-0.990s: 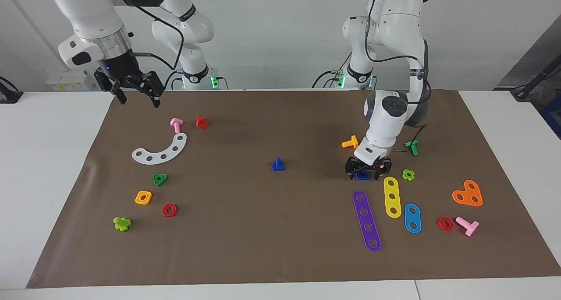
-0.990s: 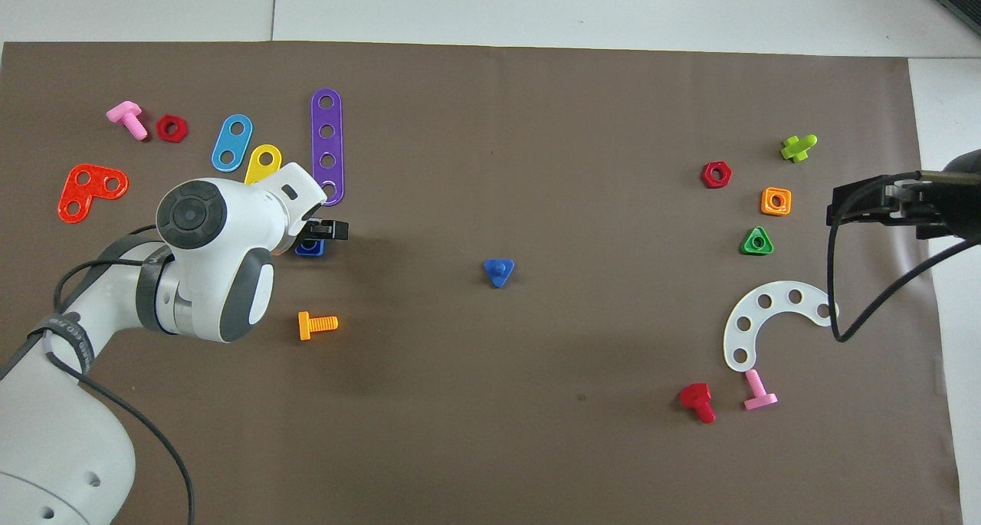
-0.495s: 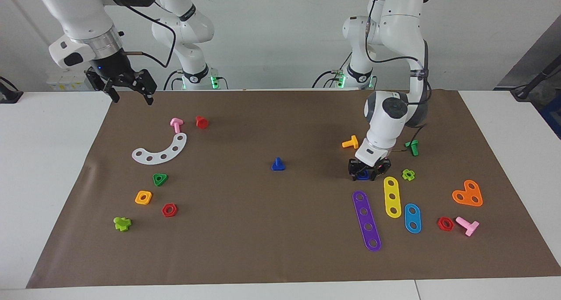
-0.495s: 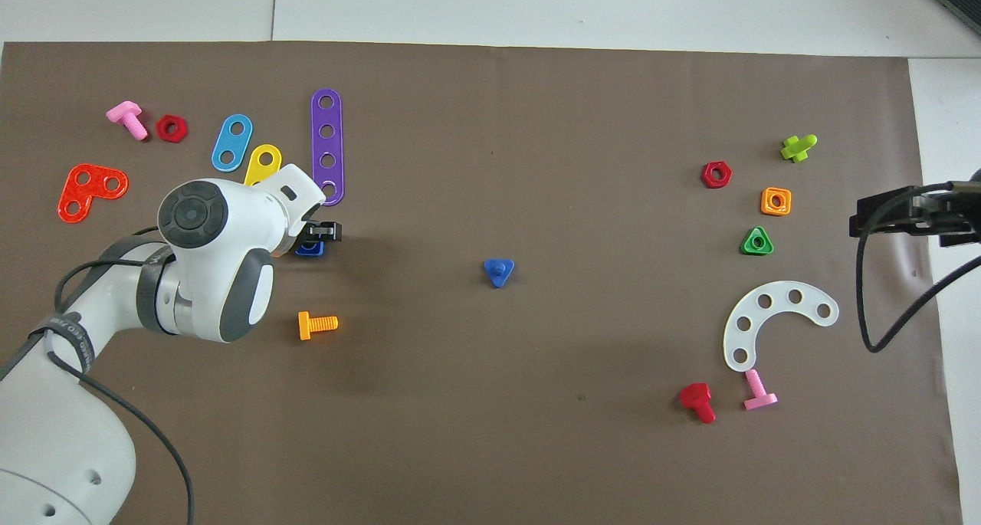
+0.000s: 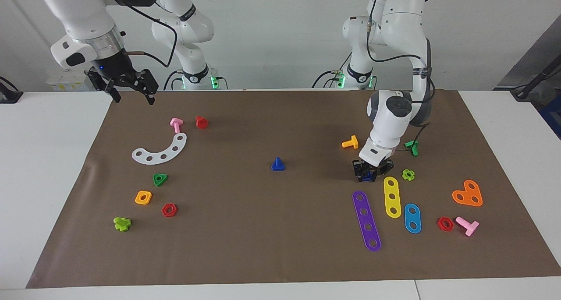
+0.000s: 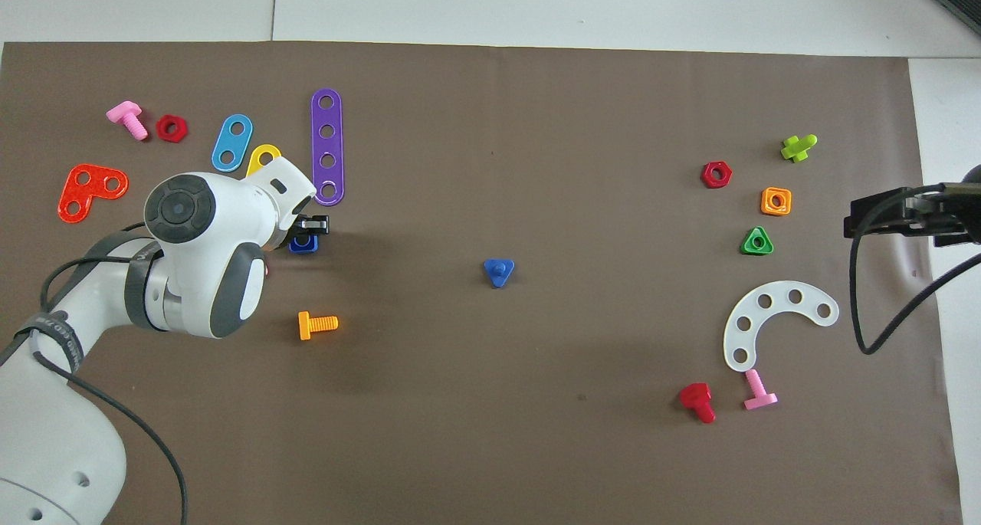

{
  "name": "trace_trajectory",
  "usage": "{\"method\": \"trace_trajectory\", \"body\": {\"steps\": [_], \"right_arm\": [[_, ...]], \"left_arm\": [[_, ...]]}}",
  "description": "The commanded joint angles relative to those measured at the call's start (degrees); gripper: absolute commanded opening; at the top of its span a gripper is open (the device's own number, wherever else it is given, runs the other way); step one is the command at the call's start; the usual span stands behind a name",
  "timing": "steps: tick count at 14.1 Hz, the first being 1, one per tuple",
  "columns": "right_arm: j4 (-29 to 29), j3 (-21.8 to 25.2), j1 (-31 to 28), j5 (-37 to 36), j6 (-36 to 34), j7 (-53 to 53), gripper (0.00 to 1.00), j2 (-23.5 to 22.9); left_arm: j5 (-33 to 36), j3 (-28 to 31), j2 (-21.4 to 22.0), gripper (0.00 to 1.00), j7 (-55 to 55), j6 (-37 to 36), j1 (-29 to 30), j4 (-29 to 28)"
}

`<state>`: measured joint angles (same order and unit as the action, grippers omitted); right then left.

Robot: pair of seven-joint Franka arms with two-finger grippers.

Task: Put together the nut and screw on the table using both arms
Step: 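Grasp the blue square nut with the left gripper, then carry the blue square nut with the left gripper over the blue nut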

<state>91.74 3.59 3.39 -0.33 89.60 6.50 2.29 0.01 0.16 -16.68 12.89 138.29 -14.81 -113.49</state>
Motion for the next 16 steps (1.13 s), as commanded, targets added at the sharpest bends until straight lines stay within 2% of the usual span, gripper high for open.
{"method": "trace_trajectory", "body": {"steps": [1,3,6,9,13,16], "right_arm": [[1.60,0.36,0.31,0.24,-0.48,-0.35,1.00,1.49],[1.51,0.27,0.31,0.24,-0.40,-0.35,1.00,1.58],[1.51,0.27,0.31,0.24,-0.40,-0.35,1.00,1.58],[1.51,0.27,0.31,0.24,-0.40,-0.35,1.00,1.58],[1.51,0.27,0.31,0.24,-0.48,-0.35,1.00,1.58],[1.51,0.27,0.31,0.24,-0.48,-0.35,1.00,1.58]], "left_arm": [[-0.19,0.72,-0.98,0.00,4.06,-4.68,-3.19,5.89],[-0.10,0.81,-2.22,0.00,8.10,-5.39,-5.74,8.97],[4.55,0.72,-3.62,0.00,16.28,-8.63,-10.66,13.28],[4.56,0.64,-6.35,0.00,21.46,-11.02,-15.58,19.08],[4.38,0.55,-6.88,0.00,24.89,-10.23,-21.56,19.18],[4.30,0.37,-6.88,0.00,25.69,-9.62,-23.51,18.13]]}}
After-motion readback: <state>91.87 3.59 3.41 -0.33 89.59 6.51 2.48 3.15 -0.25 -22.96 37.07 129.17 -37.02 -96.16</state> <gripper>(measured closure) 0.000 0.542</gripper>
